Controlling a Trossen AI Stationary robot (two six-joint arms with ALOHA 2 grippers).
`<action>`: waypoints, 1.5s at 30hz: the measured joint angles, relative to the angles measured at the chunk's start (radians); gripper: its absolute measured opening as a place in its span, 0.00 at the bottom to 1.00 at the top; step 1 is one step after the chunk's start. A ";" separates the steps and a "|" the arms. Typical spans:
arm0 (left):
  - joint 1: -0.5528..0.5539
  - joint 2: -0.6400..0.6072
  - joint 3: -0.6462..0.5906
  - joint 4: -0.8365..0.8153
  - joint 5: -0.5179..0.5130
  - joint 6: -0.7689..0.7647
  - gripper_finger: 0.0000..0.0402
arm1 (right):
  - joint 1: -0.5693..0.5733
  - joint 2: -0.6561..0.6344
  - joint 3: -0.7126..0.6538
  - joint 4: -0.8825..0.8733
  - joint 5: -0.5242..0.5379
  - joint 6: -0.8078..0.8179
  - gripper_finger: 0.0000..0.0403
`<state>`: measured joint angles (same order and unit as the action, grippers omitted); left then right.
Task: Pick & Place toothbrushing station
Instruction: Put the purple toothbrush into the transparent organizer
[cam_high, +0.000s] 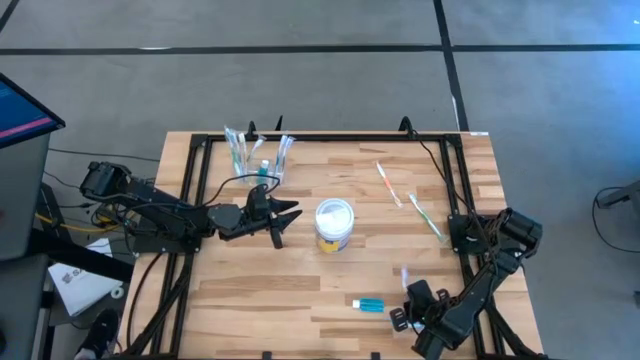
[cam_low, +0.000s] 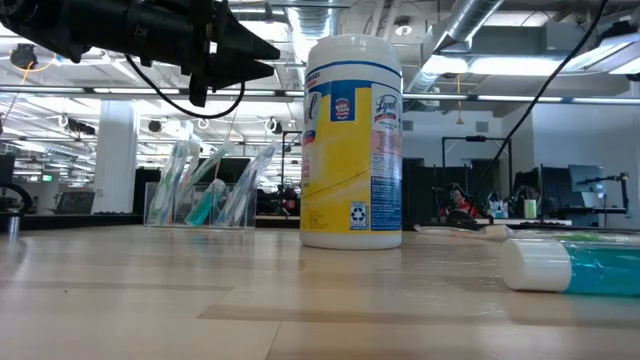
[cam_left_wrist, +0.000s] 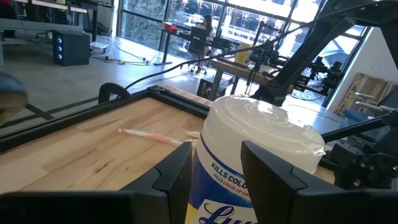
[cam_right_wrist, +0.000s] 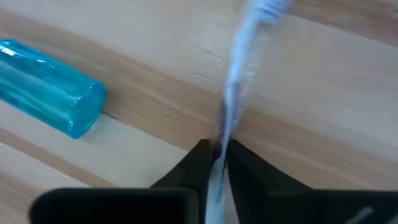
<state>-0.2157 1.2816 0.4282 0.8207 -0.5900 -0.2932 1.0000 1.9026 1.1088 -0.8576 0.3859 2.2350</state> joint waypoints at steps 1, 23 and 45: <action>0.000 0.000 0.000 0.000 0.000 0.000 0.33 | 0.000 0.000 0.000 0.001 0.000 -0.003 0.10; 0.000 0.000 0.000 -0.001 0.000 0.000 0.33 | -0.035 -0.007 0.000 -0.016 0.164 -0.088 0.03; 0.000 0.000 0.000 0.002 0.000 -0.002 0.33 | -0.034 -0.027 0.005 -0.114 0.435 -0.116 0.02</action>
<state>-0.2157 1.2816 0.4282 0.8227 -0.5896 -0.2954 0.9662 1.8755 1.1136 -0.9715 0.8212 2.1193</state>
